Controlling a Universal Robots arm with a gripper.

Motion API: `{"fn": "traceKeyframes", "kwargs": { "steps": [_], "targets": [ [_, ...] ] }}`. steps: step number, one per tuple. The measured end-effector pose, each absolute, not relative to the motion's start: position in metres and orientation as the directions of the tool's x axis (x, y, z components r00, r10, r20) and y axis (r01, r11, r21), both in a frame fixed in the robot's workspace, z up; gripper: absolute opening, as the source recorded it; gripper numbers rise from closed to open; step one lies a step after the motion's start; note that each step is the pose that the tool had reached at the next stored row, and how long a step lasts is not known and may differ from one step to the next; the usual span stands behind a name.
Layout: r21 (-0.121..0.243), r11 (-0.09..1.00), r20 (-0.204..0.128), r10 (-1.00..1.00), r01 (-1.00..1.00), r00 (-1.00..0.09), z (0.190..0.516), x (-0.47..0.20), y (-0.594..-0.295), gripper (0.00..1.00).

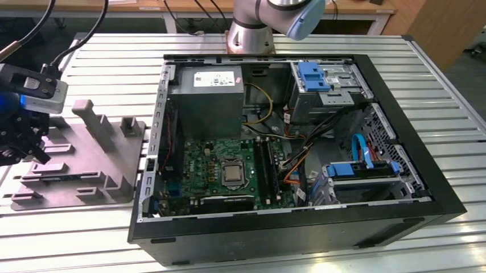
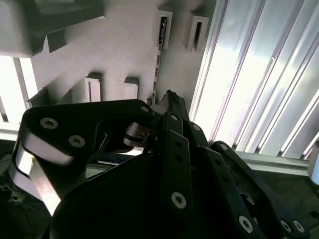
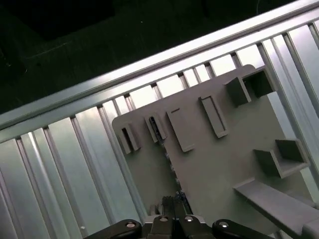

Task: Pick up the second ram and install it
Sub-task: 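Pick up the second ram and move it above second insertion slot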

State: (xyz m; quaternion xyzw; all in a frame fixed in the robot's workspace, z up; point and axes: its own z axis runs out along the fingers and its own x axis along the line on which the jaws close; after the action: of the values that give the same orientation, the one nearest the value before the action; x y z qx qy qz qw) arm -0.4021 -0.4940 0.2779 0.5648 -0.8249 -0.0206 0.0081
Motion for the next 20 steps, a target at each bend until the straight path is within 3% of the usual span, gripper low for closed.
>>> {"fn": "traceKeyframes", "kwargs": {
  "steps": [11,20],
  "targets": [
    [0.043,0.17,-0.01,-0.985,-0.985,-0.17,0.276,-0.402,-0.494,0.1],
    [0.036,0.116,-0.011,-0.993,-0.993,-0.116,0.268,-0.402,-0.494,0.1]
  ]
}}
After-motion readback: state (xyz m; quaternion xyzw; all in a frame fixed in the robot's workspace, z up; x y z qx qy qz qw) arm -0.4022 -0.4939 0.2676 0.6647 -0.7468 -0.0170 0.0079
